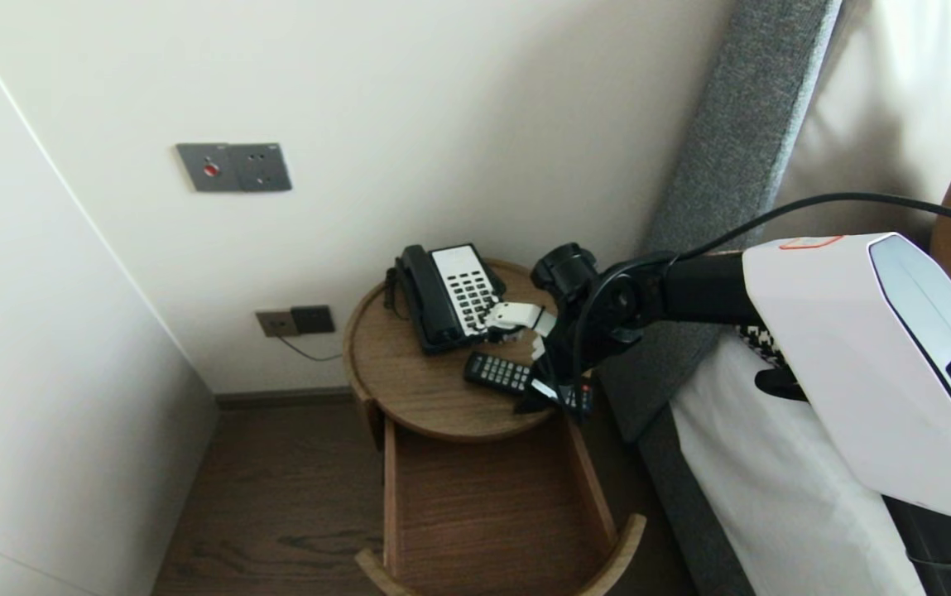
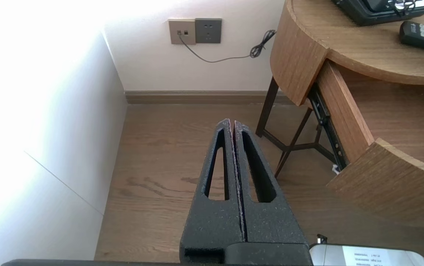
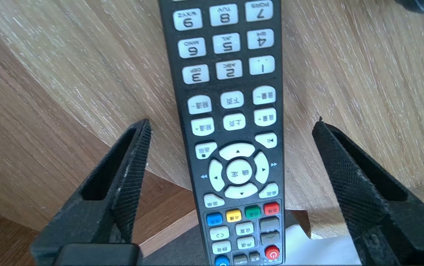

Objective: Put the remote controls on the table in the drawer one by one

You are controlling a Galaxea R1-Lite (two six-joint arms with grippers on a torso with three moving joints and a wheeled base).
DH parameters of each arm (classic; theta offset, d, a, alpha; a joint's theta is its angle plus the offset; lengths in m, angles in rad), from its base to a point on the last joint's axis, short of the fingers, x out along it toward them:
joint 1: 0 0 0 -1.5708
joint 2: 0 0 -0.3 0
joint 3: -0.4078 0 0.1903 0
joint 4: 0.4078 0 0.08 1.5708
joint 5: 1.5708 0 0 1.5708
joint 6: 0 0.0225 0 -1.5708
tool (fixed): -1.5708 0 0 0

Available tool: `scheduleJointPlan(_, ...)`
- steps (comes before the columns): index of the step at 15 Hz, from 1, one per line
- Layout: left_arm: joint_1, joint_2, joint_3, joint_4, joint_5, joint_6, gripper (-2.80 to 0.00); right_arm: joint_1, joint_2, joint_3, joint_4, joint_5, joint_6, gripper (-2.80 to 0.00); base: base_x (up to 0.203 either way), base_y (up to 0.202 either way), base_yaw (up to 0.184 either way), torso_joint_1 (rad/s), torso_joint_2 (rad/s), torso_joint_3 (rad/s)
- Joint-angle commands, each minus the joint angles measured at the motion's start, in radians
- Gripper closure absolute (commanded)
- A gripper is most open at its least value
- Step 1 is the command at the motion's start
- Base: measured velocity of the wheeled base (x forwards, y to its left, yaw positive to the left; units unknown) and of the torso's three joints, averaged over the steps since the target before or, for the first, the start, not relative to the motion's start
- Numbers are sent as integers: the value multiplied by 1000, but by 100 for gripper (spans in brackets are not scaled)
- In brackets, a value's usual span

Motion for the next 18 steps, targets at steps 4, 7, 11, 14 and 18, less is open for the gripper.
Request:
scheduleJointPlan(4,0,0,-1,1,1,0,0,-2,17,-1,-23,-5,9,-280,0,0,0,0,0,0)
scheduleJointPlan(7,0,0,0,1,1,0,0,-2,18,0,-19,-6,9,-280,0,0,0,0,0,0)
scheduleJointPlan(11,1,0,0,1,1,0,0,-6,20,0,-15,-6,8,0,0,0,0,0,0,0)
scheduleJointPlan(14,0,0,0,0,1,0,0,-7,21,0,-13,-6,8,0,0,0,0,0,0,0)
scheduleJointPlan(18,0,0,1,1,1,0,0,-7,6,2,-5,-5,9,0,0,0,0,0,0,0)
